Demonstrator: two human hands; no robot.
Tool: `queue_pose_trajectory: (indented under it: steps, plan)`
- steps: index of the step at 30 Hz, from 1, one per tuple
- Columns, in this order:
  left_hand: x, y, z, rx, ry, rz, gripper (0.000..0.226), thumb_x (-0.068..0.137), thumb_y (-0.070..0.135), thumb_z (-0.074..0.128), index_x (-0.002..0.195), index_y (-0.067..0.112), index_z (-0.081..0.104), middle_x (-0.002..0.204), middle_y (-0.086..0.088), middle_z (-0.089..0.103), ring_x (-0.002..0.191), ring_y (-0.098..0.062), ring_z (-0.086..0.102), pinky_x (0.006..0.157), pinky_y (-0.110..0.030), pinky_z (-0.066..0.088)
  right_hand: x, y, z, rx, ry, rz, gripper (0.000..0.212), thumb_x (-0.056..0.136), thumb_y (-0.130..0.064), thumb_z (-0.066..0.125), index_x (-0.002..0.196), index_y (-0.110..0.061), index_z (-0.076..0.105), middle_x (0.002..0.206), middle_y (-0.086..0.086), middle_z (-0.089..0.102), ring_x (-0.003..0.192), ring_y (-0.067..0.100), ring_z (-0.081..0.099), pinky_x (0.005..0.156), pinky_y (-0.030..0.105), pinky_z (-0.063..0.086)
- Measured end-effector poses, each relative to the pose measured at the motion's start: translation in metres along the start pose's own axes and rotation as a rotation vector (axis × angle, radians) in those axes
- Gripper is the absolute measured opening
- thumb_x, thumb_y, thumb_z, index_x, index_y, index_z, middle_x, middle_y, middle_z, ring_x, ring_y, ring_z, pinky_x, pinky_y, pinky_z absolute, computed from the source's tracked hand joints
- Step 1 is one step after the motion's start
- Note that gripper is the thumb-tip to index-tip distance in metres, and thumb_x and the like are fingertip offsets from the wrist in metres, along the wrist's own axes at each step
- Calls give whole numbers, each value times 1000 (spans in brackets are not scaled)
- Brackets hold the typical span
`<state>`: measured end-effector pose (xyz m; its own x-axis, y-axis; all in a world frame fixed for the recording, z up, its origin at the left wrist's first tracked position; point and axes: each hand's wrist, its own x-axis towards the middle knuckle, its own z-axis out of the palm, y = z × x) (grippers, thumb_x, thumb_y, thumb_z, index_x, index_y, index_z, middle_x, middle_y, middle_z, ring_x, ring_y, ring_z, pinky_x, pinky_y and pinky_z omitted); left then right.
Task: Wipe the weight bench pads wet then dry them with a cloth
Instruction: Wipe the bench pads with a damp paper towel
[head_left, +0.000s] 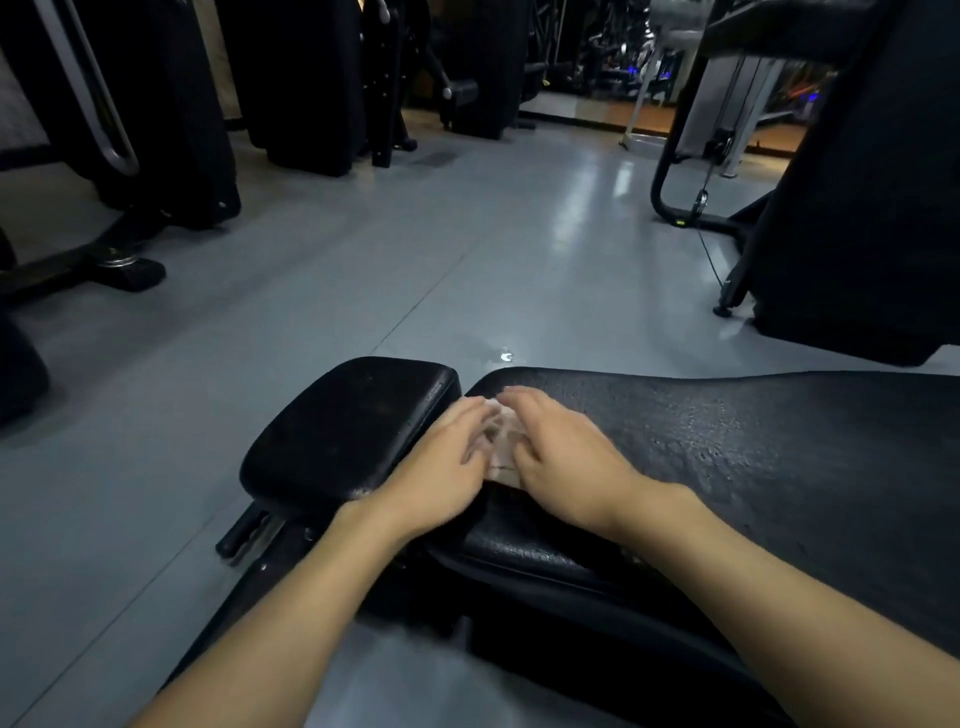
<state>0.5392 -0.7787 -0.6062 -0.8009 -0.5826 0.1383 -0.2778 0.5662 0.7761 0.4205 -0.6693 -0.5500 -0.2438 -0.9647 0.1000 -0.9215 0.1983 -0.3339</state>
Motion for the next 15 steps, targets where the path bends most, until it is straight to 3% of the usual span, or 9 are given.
queue_pose_trajectory:
  steps: [2, 4, 6, 10, 13, 15]
  plan:
    - [-4, -3, -12, 19, 65, -22, 41, 96, 5, 42, 131, 25, 47, 130, 12, 46, 115, 3, 50, 99, -19, 43, 23, -5, 17, 60, -98, -12, 51, 100, -21, 37, 151, -18, 31, 153, 1, 41, 144, 19, 30, 118, 38, 21]
    - [-4, -6, -23, 33, 81, -38, 35, 94, 1, 38, 118, 26, 42, 120, 11, 44, 109, -4, 53, 89, -19, 45, 41, 0, 31, -88, -209, 16, 54, 104, -34, 27, 156, -19, 21, 161, 1, 28, 151, 19, 15, 122, 43, 9]
    - [-2, -10, -27, 57, 89, -32, 34, 93, -2, 36, 112, 27, 38, 118, 9, 44, 109, -5, 53, 90, -20, 45, 53, 11, 34, -265, -305, 45, 57, 105, -40, 18, 158, -17, 15, 166, 0, 11, 153, 16, 4, 123, 44, 2]
    - [-1, -12, -25, 83, 57, -1, 29, 96, 5, 41, 117, 25, 39, 121, 9, 43, 109, -3, 51, 91, -22, 44, 70, 35, 22, -446, -302, 192, 58, 105, -39, 12, 158, -14, 13, 167, 1, 3, 153, 18, 0, 121, 51, -5]
    - [1, -11, -22, 139, 56, 26, 25, 95, 6, 45, 112, 23, 41, 115, 7, 48, 104, -10, 51, 91, -33, 47, 80, 32, 26, -384, -249, 217, 58, 104, -41, 16, 153, -11, 22, 166, 7, 6, 153, 21, 1, 121, 52, 2]
    - [3, -9, -19, 197, 62, 40, 25, 92, 3, 46, 107, 22, 41, 108, 6, 50, 100, -13, 51, 88, -39, 48, 84, 30, 35, -355, -242, 225, 61, 103, -43, 16, 155, -11, 18, 166, 7, 7, 152, 20, 2, 121, 50, 4]
